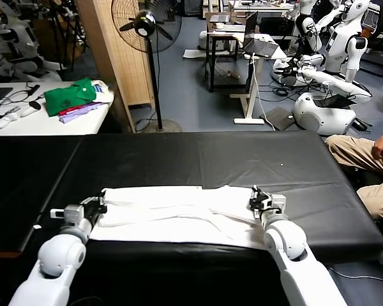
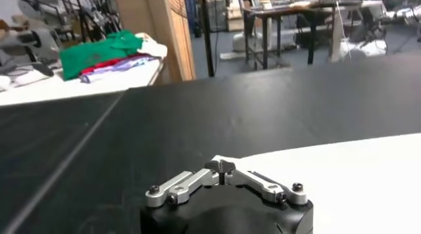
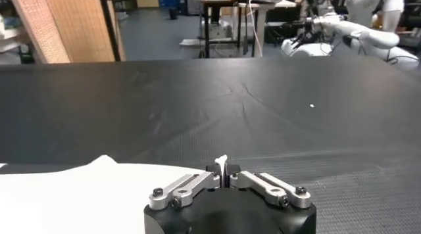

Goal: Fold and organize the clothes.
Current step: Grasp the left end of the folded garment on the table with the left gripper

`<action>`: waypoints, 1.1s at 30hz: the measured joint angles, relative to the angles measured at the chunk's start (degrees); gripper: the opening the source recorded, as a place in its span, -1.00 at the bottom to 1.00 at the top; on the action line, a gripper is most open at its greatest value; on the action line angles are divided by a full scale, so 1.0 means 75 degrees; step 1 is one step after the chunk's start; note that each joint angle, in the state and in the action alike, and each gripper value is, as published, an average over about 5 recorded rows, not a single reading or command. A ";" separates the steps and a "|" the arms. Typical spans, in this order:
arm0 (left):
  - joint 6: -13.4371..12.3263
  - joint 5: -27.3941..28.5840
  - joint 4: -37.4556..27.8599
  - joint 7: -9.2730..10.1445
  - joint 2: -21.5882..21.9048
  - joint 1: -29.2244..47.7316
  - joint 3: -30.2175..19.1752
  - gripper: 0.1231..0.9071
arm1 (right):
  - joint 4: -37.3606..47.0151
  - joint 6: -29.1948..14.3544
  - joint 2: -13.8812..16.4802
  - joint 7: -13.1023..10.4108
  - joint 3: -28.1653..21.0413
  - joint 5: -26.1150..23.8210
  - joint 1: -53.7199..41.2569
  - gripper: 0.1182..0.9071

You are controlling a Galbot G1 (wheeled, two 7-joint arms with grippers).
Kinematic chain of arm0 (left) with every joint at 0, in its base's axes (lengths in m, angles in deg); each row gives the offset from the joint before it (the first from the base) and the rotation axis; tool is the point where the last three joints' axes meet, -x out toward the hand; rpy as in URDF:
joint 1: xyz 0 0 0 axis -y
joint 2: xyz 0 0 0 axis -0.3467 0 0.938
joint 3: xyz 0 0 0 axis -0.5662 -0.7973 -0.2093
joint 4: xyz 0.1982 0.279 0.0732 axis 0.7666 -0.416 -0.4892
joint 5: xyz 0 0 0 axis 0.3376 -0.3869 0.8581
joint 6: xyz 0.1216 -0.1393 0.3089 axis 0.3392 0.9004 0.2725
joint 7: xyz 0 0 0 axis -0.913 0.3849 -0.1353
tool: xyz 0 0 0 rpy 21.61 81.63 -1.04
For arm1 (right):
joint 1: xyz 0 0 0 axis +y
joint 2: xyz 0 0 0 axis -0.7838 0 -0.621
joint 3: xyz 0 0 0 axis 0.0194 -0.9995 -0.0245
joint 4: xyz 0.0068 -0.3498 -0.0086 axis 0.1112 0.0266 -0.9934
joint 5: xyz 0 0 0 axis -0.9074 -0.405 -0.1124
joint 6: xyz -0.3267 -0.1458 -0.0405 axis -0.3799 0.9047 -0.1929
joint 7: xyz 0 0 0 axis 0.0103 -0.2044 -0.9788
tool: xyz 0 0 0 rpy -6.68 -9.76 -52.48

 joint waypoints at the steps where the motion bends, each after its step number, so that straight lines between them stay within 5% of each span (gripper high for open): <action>1: 0.0000 -0.0023 0.0011 0.0004 0.0002 -0.0002 0.0005 -0.59 | -0.0043 0.0005 0.0033 0.0085 0.0030 0.0004 0.0032 -0.19; 7: 0.0033 -0.0266 0.0170 0.0024 0.0088 -0.0121 0.0115 0.26 | -0.0505 -0.0036 0.0284 0.0585 0.0280 0.0012 0.0307 0.56; 11: 0.0071 -0.0648 0.0347 0.0032 0.0158 -0.0288 0.0258 0.66 | -0.0943 -0.0059 0.0445 0.0699 0.0490 0.0093 0.0568 0.70; 19: 0.0181 -0.1835 0.0723 0.0125 0.0027 -0.0753 0.0651 0.72 | -0.1549 -0.0158 0.0621 0.1141 0.0519 0.0011 0.0916 0.72; 33: 0.0045 -0.1999 0.0634 -0.0215 -0.0264 -0.1210 0.0766 0.72 | -0.2211 -0.0244 0.0583 0.1218 0.0688 0.0088 0.1450 0.72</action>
